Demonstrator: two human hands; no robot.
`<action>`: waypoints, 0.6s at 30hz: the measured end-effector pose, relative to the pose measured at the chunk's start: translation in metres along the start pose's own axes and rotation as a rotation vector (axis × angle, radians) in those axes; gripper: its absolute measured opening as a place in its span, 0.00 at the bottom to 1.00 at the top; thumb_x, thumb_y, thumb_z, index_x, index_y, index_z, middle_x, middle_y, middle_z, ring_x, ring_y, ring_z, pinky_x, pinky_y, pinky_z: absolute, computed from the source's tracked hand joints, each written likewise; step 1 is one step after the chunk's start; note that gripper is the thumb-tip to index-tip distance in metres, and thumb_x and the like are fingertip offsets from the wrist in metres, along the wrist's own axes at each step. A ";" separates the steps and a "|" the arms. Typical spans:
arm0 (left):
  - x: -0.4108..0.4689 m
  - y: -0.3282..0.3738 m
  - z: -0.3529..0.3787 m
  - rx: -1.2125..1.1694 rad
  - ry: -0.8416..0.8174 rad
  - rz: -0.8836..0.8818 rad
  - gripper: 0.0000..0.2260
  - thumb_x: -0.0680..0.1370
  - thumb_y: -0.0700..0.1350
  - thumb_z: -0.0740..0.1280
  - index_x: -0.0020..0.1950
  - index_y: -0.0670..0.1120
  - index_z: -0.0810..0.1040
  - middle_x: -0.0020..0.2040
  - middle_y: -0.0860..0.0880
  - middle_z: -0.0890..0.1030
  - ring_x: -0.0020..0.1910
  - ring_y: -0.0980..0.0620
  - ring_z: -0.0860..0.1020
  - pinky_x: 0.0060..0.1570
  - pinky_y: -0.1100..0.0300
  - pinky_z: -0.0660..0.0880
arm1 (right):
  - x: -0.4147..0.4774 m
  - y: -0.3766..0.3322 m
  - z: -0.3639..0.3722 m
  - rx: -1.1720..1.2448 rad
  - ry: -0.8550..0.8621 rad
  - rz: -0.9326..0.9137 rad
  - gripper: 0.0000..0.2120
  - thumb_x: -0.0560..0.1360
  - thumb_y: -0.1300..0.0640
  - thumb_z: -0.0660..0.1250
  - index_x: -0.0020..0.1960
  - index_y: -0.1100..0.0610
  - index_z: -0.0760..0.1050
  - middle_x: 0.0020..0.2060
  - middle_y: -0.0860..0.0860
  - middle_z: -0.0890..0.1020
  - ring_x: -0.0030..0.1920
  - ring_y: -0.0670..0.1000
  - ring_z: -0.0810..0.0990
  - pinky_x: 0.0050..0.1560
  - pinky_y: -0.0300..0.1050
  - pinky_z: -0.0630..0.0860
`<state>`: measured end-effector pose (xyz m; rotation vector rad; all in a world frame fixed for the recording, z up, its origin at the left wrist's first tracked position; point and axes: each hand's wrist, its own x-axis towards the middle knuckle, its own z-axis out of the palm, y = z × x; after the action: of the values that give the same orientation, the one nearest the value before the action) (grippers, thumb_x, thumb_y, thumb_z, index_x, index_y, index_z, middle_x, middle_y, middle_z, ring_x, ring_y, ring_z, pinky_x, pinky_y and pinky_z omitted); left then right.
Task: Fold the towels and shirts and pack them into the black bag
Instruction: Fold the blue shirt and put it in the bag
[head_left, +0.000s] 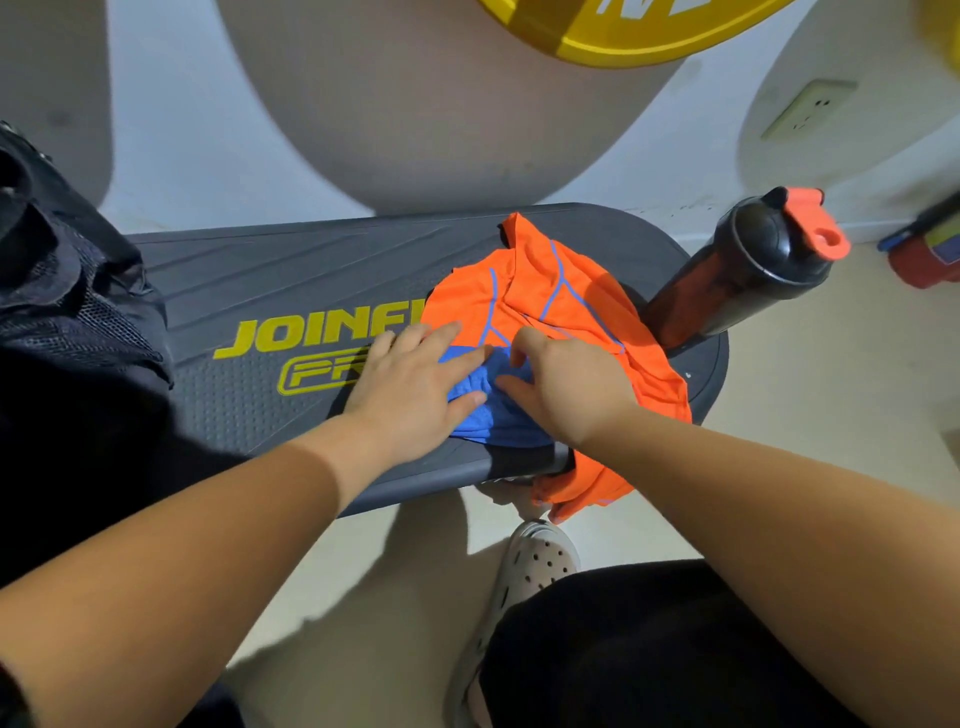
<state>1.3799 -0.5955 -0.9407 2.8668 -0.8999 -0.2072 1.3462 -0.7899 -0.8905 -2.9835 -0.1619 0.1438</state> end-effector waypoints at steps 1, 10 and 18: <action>0.001 -0.002 0.006 0.009 -0.047 -0.006 0.26 0.80 0.67 0.49 0.78 0.63 0.59 0.81 0.51 0.55 0.78 0.43 0.55 0.73 0.39 0.52 | 0.003 -0.004 0.001 0.007 0.080 0.017 0.16 0.75 0.43 0.69 0.53 0.53 0.73 0.43 0.55 0.82 0.46 0.60 0.79 0.40 0.49 0.71; -0.002 -0.027 0.011 -0.203 0.124 -0.039 0.40 0.71 0.68 0.68 0.77 0.50 0.64 0.66 0.48 0.75 0.68 0.43 0.68 0.67 0.44 0.65 | -0.013 -0.006 0.068 -0.188 0.003 0.119 0.33 0.79 0.38 0.46 0.81 0.50 0.53 0.80 0.53 0.58 0.80 0.60 0.51 0.76 0.68 0.49; 0.008 -0.038 -0.022 -0.831 -0.049 -0.117 0.24 0.68 0.42 0.78 0.54 0.62 0.71 0.48 0.52 0.75 0.47 0.54 0.75 0.48 0.56 0.73 | -0.018 -0.009 0.064 -0.102 0.077 0.145 0.31 0.80 0.40 0.52 0.81 0.47 0.51 0.80 0.52 0.56 0.80 0.58 0.49 0.76 0.65 0.48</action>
<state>1.4110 -0.5673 -0.9256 2.1356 -0.4787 -0.5213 1.3210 -0.7734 -0.9505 -3.0959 0.0583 0.0379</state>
